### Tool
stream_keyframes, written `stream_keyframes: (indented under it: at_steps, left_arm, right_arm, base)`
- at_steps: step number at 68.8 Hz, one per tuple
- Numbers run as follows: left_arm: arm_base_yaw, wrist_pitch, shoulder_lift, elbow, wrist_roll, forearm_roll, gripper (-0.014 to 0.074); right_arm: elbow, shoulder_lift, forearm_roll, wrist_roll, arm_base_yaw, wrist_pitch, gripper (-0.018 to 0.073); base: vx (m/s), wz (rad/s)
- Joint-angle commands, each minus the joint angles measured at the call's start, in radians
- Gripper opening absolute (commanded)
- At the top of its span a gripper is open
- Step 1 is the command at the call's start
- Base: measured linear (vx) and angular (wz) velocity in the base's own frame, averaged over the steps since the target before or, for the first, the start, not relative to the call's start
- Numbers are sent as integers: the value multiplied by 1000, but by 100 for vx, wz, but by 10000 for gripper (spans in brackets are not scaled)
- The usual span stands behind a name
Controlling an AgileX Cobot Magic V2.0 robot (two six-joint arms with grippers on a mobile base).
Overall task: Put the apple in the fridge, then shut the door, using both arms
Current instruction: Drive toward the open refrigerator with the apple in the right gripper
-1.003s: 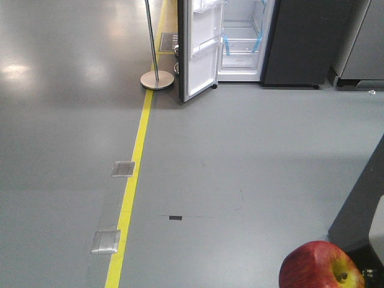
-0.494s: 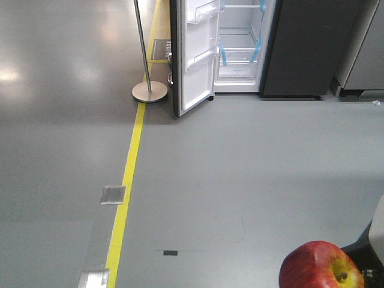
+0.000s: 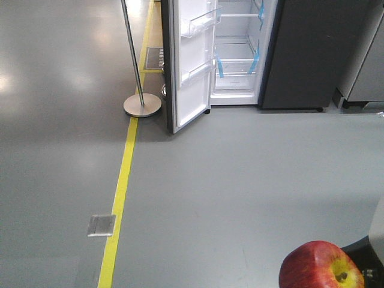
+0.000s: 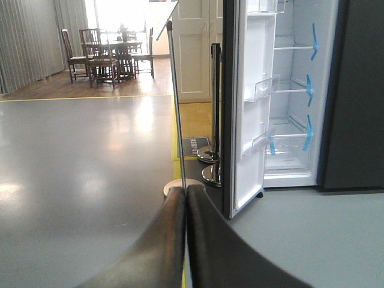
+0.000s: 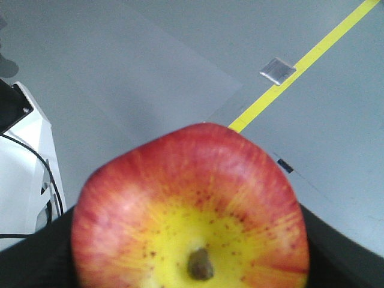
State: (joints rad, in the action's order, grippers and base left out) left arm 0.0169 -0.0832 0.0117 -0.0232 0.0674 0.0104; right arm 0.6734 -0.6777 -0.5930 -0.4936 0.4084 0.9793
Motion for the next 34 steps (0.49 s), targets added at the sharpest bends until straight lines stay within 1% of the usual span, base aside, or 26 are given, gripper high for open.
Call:
stream_keyframes:
  at_steps: [1,34]
  left_arm:
    - [-7,69,14,16,1,-10,-6]
    - [-7,69,14,16,1,-10,-6]
  right_arm:
    - [28,2,-41,-9,0,-46,123]
    - [28,2,-41,-9,0,-46,123]
  base:
    - [35,-2]
    - [34,0]
